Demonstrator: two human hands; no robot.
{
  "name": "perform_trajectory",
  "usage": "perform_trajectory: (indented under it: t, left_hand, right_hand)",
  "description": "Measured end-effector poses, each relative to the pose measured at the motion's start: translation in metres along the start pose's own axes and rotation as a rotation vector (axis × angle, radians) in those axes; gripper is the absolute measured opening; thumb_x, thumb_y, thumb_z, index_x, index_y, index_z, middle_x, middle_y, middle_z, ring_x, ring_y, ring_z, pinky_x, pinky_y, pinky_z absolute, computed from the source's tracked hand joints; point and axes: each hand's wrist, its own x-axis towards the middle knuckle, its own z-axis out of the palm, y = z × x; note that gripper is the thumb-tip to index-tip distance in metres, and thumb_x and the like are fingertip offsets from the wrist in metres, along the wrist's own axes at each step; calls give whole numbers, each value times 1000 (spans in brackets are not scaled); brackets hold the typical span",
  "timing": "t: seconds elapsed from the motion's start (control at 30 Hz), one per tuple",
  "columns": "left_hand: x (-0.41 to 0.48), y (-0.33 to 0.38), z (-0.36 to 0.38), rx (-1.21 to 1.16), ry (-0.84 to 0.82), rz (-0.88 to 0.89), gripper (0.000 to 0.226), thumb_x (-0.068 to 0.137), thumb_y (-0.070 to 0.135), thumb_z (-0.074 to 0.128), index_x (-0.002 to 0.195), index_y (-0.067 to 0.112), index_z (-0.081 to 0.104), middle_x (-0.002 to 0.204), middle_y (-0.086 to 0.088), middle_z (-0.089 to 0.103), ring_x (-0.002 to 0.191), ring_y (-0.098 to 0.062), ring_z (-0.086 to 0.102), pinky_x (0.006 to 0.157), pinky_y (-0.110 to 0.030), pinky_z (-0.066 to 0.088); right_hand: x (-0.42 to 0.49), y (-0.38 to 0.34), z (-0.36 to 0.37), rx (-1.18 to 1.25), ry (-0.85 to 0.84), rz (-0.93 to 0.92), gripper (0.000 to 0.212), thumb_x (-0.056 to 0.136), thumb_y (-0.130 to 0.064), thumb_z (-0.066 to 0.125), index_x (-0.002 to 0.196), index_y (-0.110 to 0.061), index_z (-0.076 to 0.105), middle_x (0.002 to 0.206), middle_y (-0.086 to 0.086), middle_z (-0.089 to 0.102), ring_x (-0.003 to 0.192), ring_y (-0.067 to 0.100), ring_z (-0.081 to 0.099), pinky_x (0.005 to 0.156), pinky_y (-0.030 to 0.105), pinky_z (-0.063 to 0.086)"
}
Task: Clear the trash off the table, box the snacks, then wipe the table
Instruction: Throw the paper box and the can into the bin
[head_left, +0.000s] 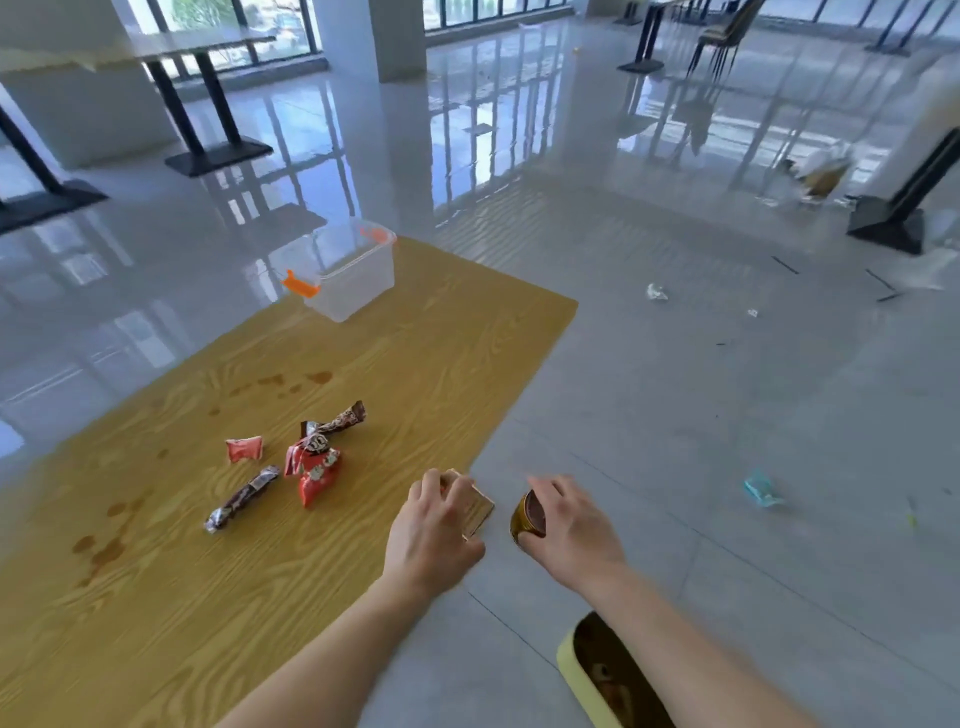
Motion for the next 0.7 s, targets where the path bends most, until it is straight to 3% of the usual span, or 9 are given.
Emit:
perform_trajectory:
  t: [0.17, 0.37, 0.7]
  left_hand:
    - [3, 81, 44, 15, -64, 67, 68, 75, 40, 68, 136, 28, 42, 130, -3, 45, 113, -21, 45, 82, -28, 46]
    - [8, 147, 112, 47, -165, 141, 73, 75, 48, 69, 138, 33, 35, 133, 0, 42, 114, -19, 44, 86, -29, 52]
    - [-4, 158, 294, 81, -499, 244, 72, 75, 45, 67, 136, 36, 30, 131, 4, 37, 111, -18, 42, 82, -28, 51]
  right_hand:
    - [-38, 83, -17, 34, 7, 112, 68, 85, -40, 72, 143, -26, 39, 131, 4, 48, 116, 26, 52, 93, 35, 48]
    - [-76, 175, -10, 66, 10, 269, 68, 84, -41, 74, 141, -27, 40, 131, 3, 48, 118, 26, 52, 94, 36, 48]
    - [-126, 306, 110, 198, -125, 614, 64, 82, -41, 76, 135, -21, 46, 129, 4, 49, 118, 27, 53, 97, 35, 46]
